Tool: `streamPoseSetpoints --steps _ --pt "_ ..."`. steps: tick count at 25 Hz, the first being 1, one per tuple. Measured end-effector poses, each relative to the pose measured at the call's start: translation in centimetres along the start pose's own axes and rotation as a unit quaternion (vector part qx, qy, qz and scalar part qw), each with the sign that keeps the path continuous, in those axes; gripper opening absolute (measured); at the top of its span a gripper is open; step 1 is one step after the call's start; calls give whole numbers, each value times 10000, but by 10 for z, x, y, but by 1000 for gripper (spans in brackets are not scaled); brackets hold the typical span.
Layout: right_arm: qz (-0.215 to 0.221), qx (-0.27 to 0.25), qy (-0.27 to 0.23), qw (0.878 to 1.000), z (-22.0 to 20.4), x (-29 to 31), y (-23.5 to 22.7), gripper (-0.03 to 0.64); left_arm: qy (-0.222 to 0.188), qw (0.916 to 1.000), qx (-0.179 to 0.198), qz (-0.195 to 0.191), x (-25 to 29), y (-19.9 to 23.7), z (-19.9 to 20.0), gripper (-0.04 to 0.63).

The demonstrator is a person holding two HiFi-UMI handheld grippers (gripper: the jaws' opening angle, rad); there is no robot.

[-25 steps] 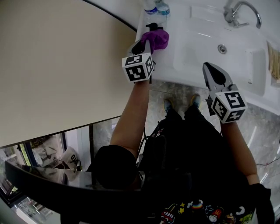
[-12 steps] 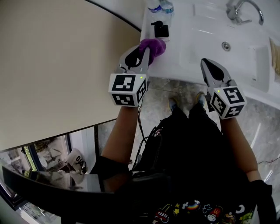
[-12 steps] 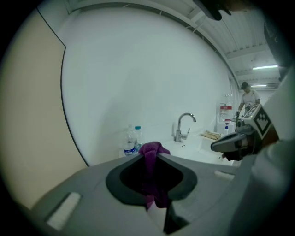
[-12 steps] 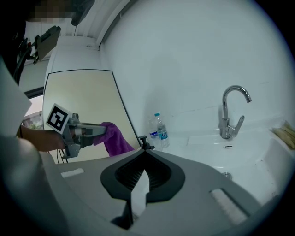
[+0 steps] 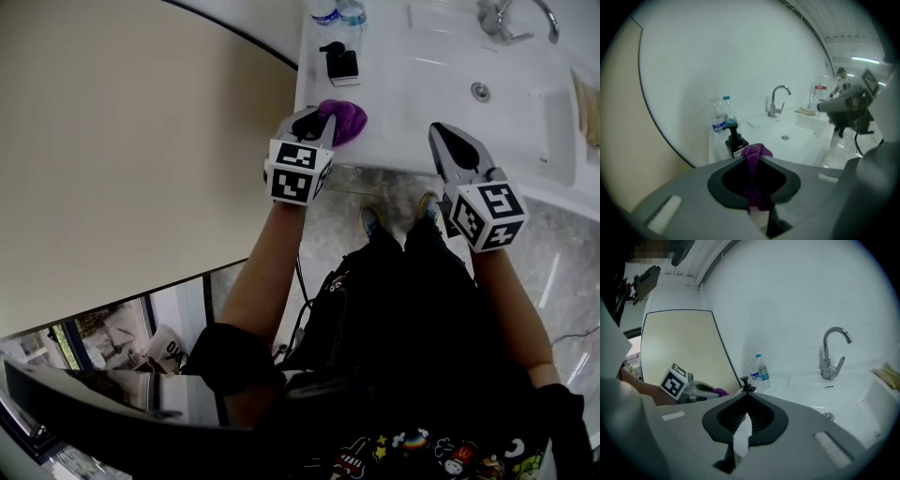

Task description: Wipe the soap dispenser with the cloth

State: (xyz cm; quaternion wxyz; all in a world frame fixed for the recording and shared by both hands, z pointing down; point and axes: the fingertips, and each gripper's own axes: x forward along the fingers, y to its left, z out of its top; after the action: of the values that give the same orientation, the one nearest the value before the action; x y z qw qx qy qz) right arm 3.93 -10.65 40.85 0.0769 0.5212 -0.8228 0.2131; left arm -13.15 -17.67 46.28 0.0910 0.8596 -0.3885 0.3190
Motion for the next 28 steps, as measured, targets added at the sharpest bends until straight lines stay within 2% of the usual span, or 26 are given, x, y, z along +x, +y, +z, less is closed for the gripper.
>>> streamPoseSetpoints --steps 3,7,10,14,17,19,22,25,28 --pt "-74 -25 61 10000 -2 -5 1 24 573 9975 405 -43 39 -5 -30 52" --pt "-209 -23 85 9997 -4 -11 -3 24 1356 9871 845 -132 71 -9 -66 52" --pt "-278 -6 79 9996 -5 -14 -6 25 1517 9840 932 -80 81 -5 -76 55" --pt "-284 11 81 9996 -5 -14 -3 25 1451 9861 777 -216 78 -5 -71 90" --pt "-199 -5 77 9998 -5 -10 5 25 1200 9912 468 -290 59 -8 -63 177" --pt "-127 -40 58 9999 -4 -5 10 25 885 9956 98 -284 39 -9 -53 192" --pt "16 -162 13 9999 3 3 19 25 183 9989 -425 -115 3 -8 -24 189" --pt "144 -264 -19 9995 9 7 29 25 -605 9962 -630 72 -34 -8 14 135" --pt "245 -346 -65 9991 18 9 38 25 -1464 9862 -696 340 -72 -11 59 25"
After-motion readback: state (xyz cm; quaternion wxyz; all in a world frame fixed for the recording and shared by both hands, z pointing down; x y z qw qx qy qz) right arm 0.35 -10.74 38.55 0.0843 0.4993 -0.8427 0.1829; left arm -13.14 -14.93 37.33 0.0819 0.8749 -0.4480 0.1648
